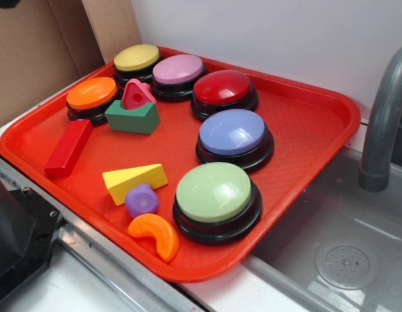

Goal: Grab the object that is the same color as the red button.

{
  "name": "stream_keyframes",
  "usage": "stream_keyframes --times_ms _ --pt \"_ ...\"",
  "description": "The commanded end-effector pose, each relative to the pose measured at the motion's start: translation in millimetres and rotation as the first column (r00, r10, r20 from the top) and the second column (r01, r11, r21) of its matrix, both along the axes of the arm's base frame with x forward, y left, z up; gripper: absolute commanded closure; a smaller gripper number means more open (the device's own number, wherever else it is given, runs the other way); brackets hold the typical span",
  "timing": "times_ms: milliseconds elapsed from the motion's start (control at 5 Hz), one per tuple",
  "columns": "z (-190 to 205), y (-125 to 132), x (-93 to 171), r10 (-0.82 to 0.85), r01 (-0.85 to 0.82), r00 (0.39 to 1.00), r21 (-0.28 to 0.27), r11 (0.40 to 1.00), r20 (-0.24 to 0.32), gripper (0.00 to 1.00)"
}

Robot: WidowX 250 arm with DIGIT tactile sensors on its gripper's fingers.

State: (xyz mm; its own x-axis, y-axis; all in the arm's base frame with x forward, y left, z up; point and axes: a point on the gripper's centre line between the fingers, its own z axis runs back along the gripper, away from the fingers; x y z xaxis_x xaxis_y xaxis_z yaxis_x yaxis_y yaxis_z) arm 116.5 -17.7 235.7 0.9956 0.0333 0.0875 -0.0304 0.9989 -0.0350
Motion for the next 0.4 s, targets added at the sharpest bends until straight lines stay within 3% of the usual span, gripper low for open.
stream_keyframes --times_ms 0,200 --pt "0.0 0.0 0.0 0.0 0.0 1.0 0.0 1.0 0.0 0.0" --pt "-16.9 13.4 7.9 0.079 -0.079 0.997 -0.026 0.997 -0.003 0.0"
